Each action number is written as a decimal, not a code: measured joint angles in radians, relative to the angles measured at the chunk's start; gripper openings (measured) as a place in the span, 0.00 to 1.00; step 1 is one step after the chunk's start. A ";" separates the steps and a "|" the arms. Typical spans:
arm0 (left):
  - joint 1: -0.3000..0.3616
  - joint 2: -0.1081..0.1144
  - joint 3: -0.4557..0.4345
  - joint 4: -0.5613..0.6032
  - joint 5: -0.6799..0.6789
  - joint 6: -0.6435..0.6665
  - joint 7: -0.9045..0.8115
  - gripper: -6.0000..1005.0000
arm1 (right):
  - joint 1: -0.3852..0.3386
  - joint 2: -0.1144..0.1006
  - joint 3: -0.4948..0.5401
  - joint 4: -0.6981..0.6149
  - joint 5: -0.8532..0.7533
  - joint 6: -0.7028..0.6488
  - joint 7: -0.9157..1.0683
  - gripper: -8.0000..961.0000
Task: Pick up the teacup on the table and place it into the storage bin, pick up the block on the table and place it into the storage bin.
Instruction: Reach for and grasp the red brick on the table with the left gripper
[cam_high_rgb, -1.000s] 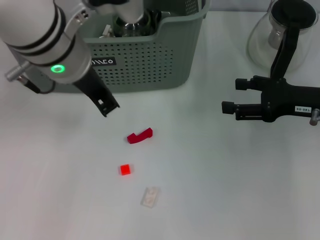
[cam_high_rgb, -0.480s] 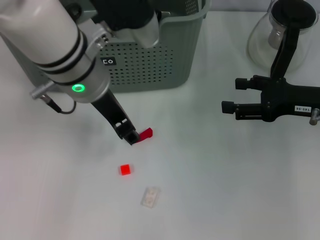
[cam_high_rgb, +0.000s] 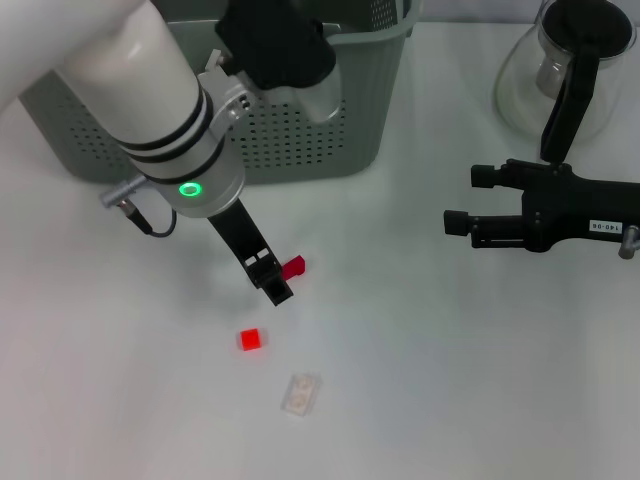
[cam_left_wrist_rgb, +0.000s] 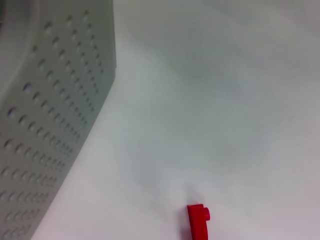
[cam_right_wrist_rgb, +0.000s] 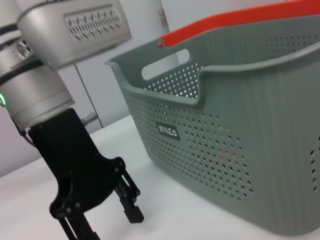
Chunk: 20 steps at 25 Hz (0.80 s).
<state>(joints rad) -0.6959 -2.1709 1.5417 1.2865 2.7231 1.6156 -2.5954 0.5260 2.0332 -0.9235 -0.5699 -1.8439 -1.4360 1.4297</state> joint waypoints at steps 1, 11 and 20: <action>0.000 0.000 0.000 0.000 0.000 0.000 0.000 0.71 | 0.000 0.000 0.000 0.000 0.000 0.000 0.000 0.96; -0.045 -0.003 0.041 -0.149 0.048 -0.106 -0.029 0.71 | 0.000 -0.001 -0.001 0.002 -0.008 0.000 -0.001 0.96; -0.050 -0.006 0.088 -0.172 0.044 -0.145 -0.054 0.70 | 0.006 -0.001 0.003 0.002 -0.011 0.001 -0.002 0.96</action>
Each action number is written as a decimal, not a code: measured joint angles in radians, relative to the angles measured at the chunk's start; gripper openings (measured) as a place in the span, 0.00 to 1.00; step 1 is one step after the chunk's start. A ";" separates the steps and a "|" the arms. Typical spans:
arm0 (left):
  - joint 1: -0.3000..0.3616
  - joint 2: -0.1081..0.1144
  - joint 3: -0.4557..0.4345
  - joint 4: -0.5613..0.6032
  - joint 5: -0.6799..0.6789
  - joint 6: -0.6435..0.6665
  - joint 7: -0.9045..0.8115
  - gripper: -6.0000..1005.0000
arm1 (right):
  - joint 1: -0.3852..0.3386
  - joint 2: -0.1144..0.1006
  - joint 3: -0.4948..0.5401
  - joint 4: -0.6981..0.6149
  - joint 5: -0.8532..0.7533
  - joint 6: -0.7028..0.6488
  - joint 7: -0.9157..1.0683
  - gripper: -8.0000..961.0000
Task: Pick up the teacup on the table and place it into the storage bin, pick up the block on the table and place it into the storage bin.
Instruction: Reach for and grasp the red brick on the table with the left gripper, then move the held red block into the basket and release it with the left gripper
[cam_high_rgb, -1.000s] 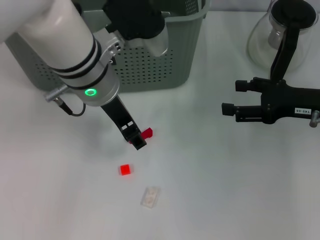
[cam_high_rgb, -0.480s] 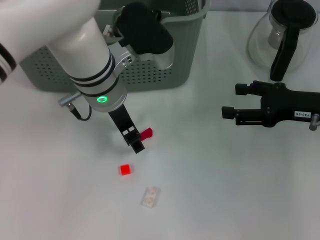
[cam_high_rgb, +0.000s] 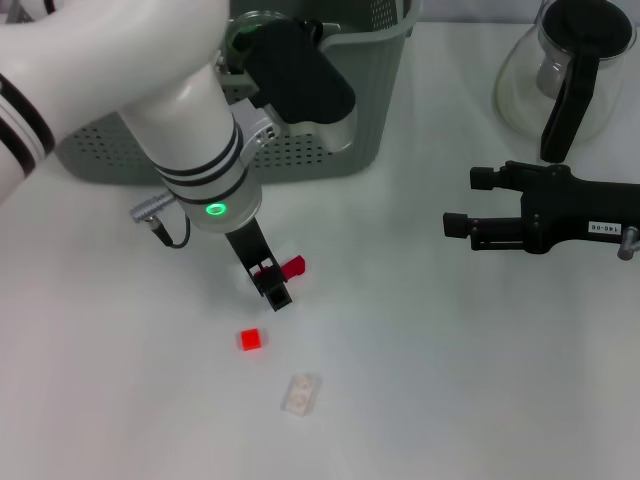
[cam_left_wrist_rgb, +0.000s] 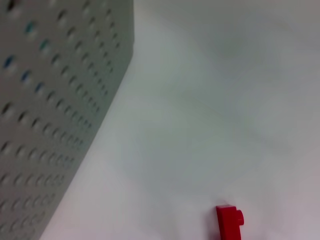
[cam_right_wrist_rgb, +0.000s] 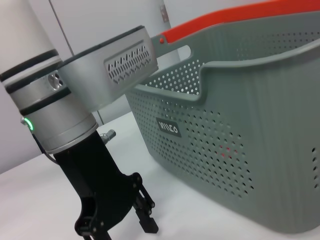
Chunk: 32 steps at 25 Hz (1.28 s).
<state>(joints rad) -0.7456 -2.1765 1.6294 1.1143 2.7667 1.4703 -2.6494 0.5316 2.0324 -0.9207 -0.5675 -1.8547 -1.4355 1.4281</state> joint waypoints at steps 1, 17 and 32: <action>0.000 0.000 0.010 0.000 0.000 -0.004 -0.004 0.70 | 0.000 0.000 0.000 0.000 0.000 0.000 0.000 0.96; 0.000 -0.001 0.052 -0.013 -0.006 -0.026 -0.015 0.62 | 0.001 0.000 0.002 0.000 0.000 0.001 0.000 0.96; 0.015 0.001 0.077 0.041 -0.014 0.009 -0.013 0.19 | -0.004 0.000 0.002 0.000 0.000 0.001 0.000 0.96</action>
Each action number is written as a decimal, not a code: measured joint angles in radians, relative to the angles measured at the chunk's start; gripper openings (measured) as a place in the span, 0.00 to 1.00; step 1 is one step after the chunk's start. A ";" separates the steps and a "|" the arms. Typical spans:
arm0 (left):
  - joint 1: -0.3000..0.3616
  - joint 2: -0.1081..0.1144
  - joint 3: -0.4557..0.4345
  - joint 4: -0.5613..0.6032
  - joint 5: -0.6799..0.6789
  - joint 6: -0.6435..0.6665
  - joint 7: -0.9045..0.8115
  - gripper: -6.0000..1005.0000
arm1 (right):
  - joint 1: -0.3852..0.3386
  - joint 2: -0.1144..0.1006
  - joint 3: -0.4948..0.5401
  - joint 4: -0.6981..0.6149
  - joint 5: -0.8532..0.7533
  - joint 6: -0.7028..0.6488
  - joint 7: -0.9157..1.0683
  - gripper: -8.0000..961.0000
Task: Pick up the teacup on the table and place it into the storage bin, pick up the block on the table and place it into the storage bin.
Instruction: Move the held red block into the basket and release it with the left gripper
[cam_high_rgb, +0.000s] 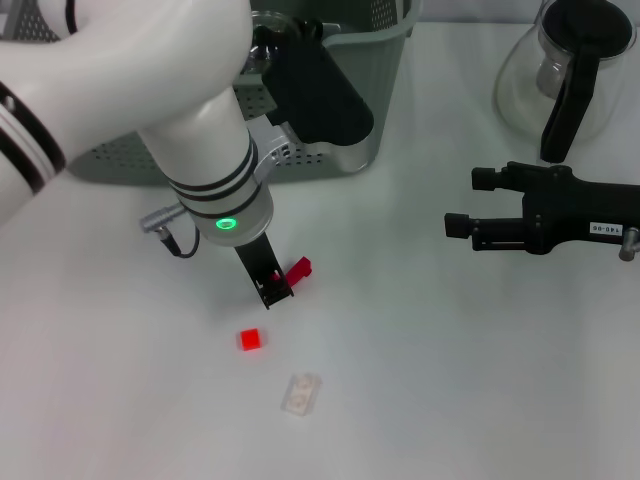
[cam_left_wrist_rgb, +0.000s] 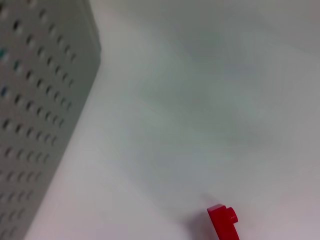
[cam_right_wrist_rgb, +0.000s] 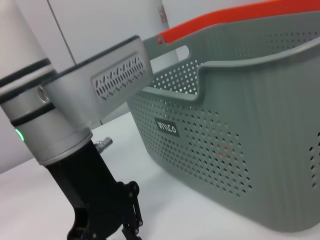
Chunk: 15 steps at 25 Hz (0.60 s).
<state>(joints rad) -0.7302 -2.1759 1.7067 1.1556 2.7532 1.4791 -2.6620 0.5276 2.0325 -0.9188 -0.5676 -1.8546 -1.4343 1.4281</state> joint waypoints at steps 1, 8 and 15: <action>0.009 0.001 -0.009 0.037 0.000 0.028 0.000 0.17 | 0.000 0.000 0.000 0.000 0.000 -0.001 0.000 0.96; 0.112 0.004 -0.282 0.432 -0.191 0.335 0.079 0.18 | -0.002 0.000 0.000 0.000 0.000 -0.009 0.000 0.96; 0.092 0.050 -0.843 0.627 -0.386 0.427 0.157 0.19 | -0.002 -0.001 -0.004 -0.001 0.000 -0.010 0.000 0.96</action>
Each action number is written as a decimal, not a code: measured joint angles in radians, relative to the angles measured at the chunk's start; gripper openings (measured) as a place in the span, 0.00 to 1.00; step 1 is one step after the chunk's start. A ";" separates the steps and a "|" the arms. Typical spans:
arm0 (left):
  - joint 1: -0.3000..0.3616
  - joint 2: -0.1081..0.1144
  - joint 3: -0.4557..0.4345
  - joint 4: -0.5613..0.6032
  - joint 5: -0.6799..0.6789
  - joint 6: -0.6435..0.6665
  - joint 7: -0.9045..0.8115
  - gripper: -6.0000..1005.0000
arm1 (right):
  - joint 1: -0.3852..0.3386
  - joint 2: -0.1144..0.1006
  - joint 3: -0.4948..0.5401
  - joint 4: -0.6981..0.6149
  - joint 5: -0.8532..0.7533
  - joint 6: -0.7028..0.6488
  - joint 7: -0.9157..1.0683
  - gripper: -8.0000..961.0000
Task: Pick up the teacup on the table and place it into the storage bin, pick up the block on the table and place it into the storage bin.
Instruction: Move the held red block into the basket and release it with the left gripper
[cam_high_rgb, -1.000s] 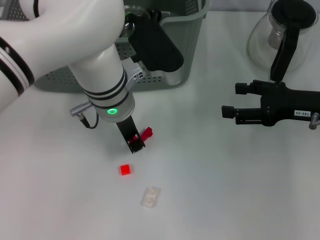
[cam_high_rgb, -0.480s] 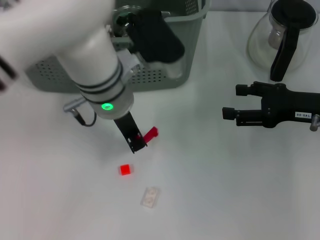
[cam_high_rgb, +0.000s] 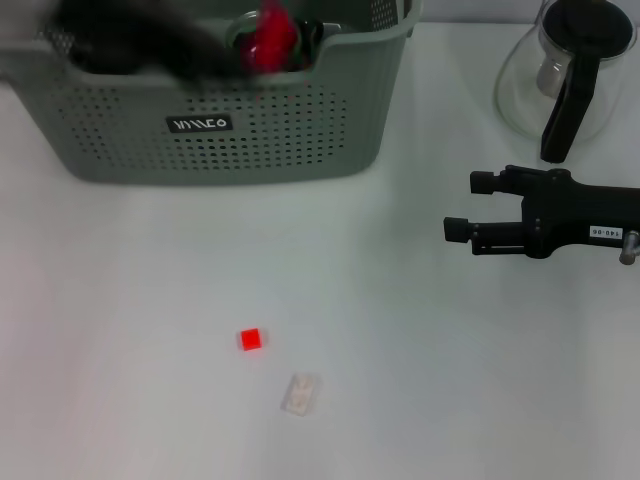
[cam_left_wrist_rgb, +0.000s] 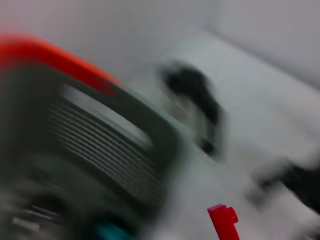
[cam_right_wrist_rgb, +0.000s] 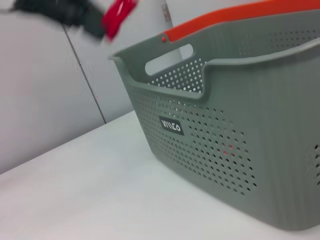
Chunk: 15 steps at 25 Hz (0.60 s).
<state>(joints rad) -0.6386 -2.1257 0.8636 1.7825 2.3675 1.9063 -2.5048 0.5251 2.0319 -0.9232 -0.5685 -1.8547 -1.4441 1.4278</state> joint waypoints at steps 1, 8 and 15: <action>-0.007 0.017 -0.031 -0.006 0.001 -0.024 0.002 0.19 | 0.000 -0.001 0.000 0.000 0.000 0.001 0.000 0.96; -0.103 0.134 -0.032 -0.363 0.050 -0.296 0.028 0.19 | 0.006 -0.002 -0.003 -0.004 0.000 -0.002 0.000 0.96; -0.155 0.123 -0.021 -0.536 0.167 -0.523 0.057 0.20 | 0.009 -0.003 -0.005 -0.001 -0.001 -0.001 0.003 0.96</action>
<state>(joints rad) -0.7935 -2.0024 0.8428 1.2465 2.5347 1.3835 -2.4476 0.5339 2.0287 -0.9278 -0.5693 -1.8553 -1.4455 1.4305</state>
